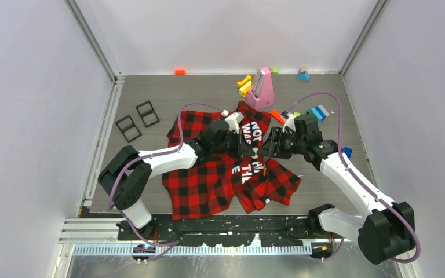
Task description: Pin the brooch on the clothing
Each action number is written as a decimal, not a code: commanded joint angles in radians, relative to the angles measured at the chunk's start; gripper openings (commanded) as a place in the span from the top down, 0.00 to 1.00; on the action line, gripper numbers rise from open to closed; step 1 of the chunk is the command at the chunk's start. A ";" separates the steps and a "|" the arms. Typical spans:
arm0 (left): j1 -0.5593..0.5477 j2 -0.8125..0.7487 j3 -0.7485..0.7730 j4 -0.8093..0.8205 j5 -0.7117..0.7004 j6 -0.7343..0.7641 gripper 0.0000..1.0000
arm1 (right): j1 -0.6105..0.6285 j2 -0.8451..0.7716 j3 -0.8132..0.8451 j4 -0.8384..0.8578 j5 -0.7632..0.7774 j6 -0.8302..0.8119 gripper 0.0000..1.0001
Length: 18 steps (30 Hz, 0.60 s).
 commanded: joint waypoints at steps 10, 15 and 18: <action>0.001 -0.036 -0.004 0.103 0.057 -0.029 1.00 | 0.002 -0.040 -0.114 0.106 -0.059 0.023 0.68; 0.001 -0.041 -0.013 0.141 0.077 -0.028 1.00 | 0.002 -0.011 -0.139 0.154 -0.073 0.035 0.89; 0.001 -0.042 -0.019 0.165 0.099 -0.025 1.00 | 0.002 -0.005 -0.153 0.184 -0.088 0.042 0.96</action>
